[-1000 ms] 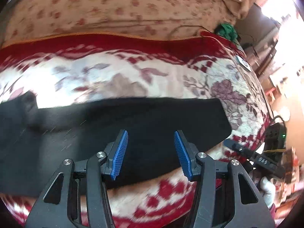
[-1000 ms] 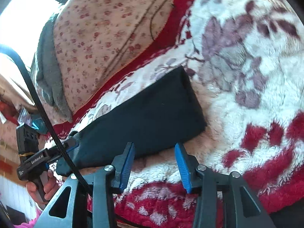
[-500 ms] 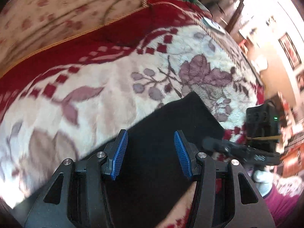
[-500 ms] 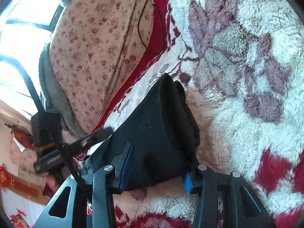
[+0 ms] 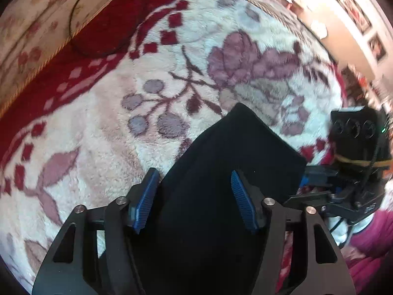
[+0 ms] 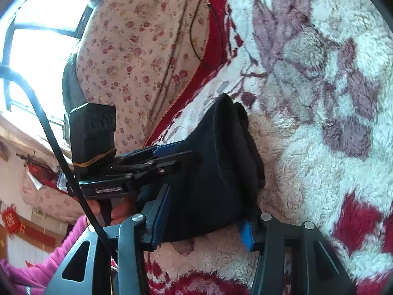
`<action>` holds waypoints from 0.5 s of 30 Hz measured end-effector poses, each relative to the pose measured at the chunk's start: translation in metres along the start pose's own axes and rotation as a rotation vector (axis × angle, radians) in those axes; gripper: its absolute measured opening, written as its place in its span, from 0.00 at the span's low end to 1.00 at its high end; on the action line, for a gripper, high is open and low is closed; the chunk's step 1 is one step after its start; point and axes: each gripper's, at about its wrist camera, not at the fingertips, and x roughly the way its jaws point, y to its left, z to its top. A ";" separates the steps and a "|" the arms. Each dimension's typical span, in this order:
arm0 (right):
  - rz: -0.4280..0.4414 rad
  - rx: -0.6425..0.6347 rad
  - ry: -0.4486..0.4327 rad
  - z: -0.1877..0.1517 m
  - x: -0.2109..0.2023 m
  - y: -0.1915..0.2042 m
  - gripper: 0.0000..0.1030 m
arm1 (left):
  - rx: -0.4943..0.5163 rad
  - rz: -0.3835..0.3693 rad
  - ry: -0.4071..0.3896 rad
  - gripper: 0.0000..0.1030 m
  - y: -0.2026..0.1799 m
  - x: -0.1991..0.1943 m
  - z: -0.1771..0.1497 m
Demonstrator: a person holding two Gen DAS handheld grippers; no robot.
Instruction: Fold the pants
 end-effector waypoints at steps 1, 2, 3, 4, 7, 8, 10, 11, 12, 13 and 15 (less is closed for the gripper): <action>-0.002 -0.011 -0.001 -0.001 0.001 0.001 0.28 | 0.018 0.008 -0.002 0.48 -0.003 0.000 0.000; 0.004 -0.013 0.003 -0.002 0.003 0.001 0.20 | 0.032 0.015 -0.010 0.39 -0.007 -0.001 0.000; 0.017 -0.012 0.003 -0.002 0.004 0.000 0.18 | 0.041 0.013 -0.021 0.27 -0.010 -0.002 -0.001; 0.033 -0.011 -0.004 -0.002 0.004 0.000 0.15 | 0.041 0.005 -0.028 0.25 -0.012 -0.003 -0.002; 0.098 -0.005 -0.033 -0.002 -0.003 0.002 0.10 | 0.018 0.013 -0.058 0.14 -0.009 -0.008 -0.004; 0.125 -0.001 -0.046 -0.002 -0.007 0.003 0.10 | 0.000 0.004 -0.067 0.14 -0.007 -0.010 -0.003; 0.145 -0.009 -0.058 -0.001 -0.013 0.008 0.10 | -0.029 -0.024 -0.104 0.13 -0.003 -0.023 -0.005; 0.146 -0.033 -0.063 -0.002 -0.016 0.014 0.10 | -0.030 -0.024 -0.120 0.13 -0.004 -0.028 -0.005; 0.148 -0.047 -0.067 -0.002 -0.018 0.018 0.10 | -0.028 -0.021 -0.140 0.13 -0.006 -0.036 -0.006; 0.158 -0.060 -0.071 -0.002 -0.020 0.024 0.10 | -0.026 -0.016 -0.154 0.13 -0.007 -0.043 -0.009; 0.178 -0.078 -0.079 0.000 -0.023 0.034 0.10 | -0.022 -0.009 -0.178 0.13 -0.010 -0.055 -0.013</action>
